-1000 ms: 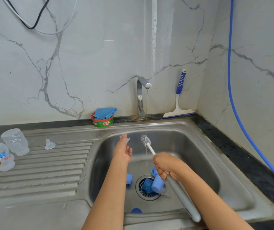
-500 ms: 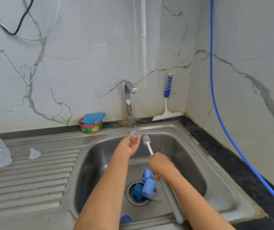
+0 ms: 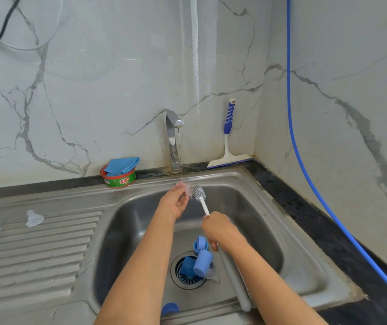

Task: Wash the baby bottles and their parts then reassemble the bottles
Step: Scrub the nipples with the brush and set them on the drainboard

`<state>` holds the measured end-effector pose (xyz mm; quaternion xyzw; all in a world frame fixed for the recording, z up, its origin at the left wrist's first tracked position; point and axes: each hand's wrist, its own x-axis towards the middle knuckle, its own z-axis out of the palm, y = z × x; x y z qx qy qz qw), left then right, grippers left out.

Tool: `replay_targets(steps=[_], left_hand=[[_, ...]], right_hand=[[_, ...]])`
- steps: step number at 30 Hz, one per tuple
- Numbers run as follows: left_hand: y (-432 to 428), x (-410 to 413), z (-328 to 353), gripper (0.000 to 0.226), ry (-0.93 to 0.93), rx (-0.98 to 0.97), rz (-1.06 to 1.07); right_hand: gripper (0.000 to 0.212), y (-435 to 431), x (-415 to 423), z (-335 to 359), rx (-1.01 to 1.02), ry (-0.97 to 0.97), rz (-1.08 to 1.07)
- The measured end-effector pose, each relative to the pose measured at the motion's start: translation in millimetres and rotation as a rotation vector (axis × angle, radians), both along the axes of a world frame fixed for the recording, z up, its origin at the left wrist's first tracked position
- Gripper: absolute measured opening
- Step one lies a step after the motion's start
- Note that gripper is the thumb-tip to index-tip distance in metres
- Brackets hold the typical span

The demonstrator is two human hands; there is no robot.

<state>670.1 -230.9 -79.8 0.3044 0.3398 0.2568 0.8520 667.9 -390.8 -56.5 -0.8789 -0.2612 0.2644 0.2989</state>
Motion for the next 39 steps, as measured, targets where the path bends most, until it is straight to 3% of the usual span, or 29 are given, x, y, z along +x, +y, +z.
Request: replay_targets(steps=[5, 8, 10, 13, 15, 20, 28, 34, 39], left_hand=[[7, 3, -12, 0.02, 0.216, 0.538, 0.028], [9, 2, -10, 0.021, 0.286, 0.61, -0.023], [8, 2, -4, 0.018, 0.245, 0.478, -0.046], [5, -4, 8, 0.005, 0.03, 0.082, -0.081], [5, -8, 10, 0.01, -0.069, -0.073, -0.096], [8, -11, 9, 0.029, -0.08, -0.189, -0.083], [10, -23, 19, 0.026, 0.19, 0.215, -0.116], [22, -49, 21, 0.017, 0.38, 0.825, -0.073], [34, -78, 13, 0.019, 0.461, 0.987, -0.118]], right_hand=[[0.021, -1, 1, -1, 0.029, 0.025, -0.002], [0.036, 0, 2, -3, 0.014, 0.012, 0.001], [0.036, 0, 3, -4, -0.003, 0.004, 0.005], [0.028, 1, 1, -2, -0.054, -0.016, 0.006], [0.022, 3, -1, -2, -0.087, -0.021, 0.009], [0.026, 7, -5, -1, -0.118, -0.092, 0.089], [0.02, 5, -10, 2, -0.127, -0.049, 0.088], [0.02, 6, -14, 1, -0.071, -0.019, 0.051], [0.022, 5, -20, 0, -0.091, -0.046, 0.065]])
